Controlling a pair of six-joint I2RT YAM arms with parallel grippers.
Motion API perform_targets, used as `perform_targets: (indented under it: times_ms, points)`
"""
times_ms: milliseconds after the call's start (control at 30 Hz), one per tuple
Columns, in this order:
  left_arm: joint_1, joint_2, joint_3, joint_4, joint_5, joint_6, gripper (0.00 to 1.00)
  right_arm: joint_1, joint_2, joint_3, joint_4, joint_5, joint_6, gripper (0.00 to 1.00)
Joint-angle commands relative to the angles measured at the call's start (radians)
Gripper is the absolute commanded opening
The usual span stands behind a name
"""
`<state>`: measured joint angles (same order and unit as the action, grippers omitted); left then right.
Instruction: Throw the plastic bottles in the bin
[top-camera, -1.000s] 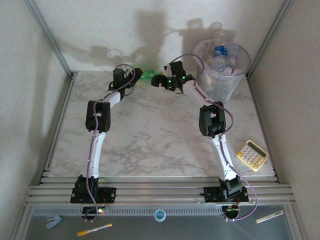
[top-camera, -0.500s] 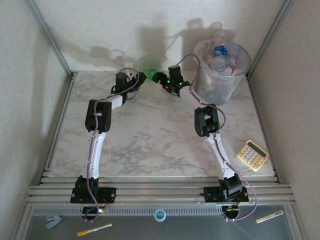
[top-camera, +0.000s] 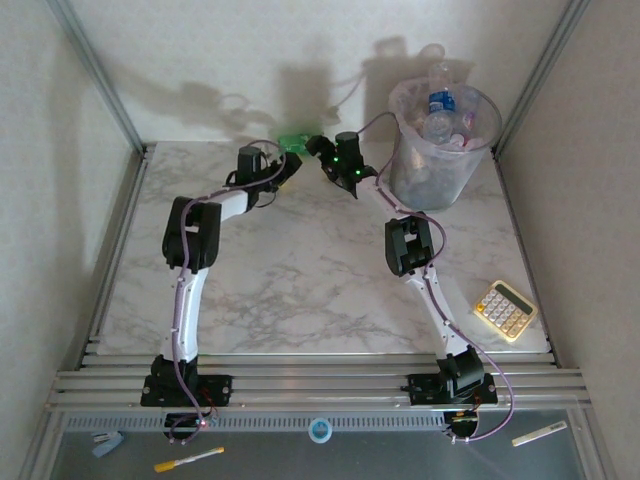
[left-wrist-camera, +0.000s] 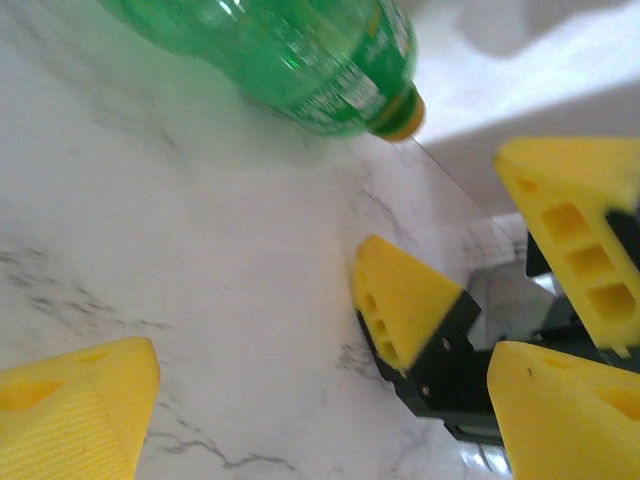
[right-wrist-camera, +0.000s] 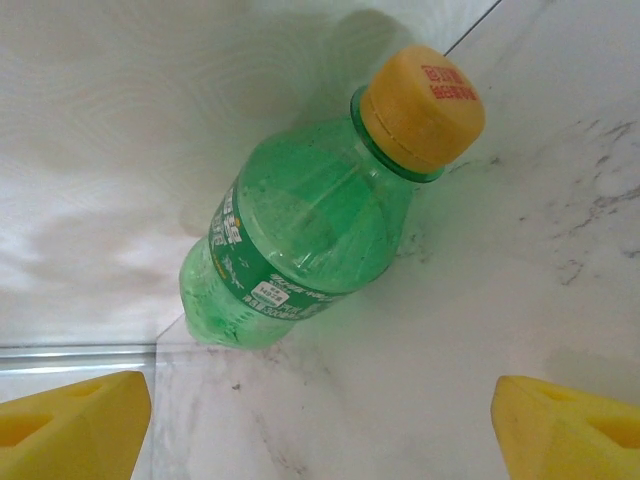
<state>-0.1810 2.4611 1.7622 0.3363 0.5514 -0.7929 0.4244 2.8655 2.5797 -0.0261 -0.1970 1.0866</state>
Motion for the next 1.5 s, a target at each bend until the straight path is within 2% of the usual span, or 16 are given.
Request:
perform_targets:
  times_ms: [0,233,433,600,667,800,867,1133,1233,1367,1467]
  points:
    - [0.068,0.068,0.080,-0.175,-0.147,0.004,0.85,0.004,0.040,-0.001,0.029,0.035,0.041,0.88]
    - [0.094,0.191,0.230,-0.096,-0.211,-0.101,0.83,0.004,0.018,-0.047,0.054,0.051,0.057,0.86]
    - [0.110,0.334,0.491,-0.159,-0.213,-0.107,0.83,0.006,0.001,-0.088,0.058,0.030,0.056,0.85]
    - [0.114,0.476,0.708,-0.108,-0.088,-0.121,0.85,0.004,-0.038,-0.161,0.064,0.023,0.029,0.84]
    - [0.112,0.503,0.734,-0.078,-0.063,-0.118,0.86,0.004,-0.051,-0.182,0.068,0.011,0.026,0.84]
    - [0.088,0.545,0.757,0.094,0.025,-0.156,0.86,0.005,-0.081,-0.243,0.116,-0.019,0.028,0.83]
    - [0.069,0.562,0.794,0.091,0.039,-0.137,0.88,0.006,-0.093,-0.258,0.114,-0.029,0.017,0.81]
    - [0.033,0.547,0.737,0.194,0.181,-0.155,0.84,0.004,-0.160,-0.346,0.090,-0.046,-0.026,0.80]
    - [0.025,0.481,0.619,0.218,0.224,-0.113,0.80,-0.002,-0.186,-0.398,0.086,-0.033,-0.022,0.81]
    - [0.016,0.361,0.358,0.430,0.286,-0.133,0.76,-0.020,-0.230,-0.486,0.076,0.001,0.014,0.82]
    - [-0.010,0.304,0.245,0.528,0.329,-0.125,0.76,-0.031,-0.256,-0.540,0.089,0.016,0.033,0.82]
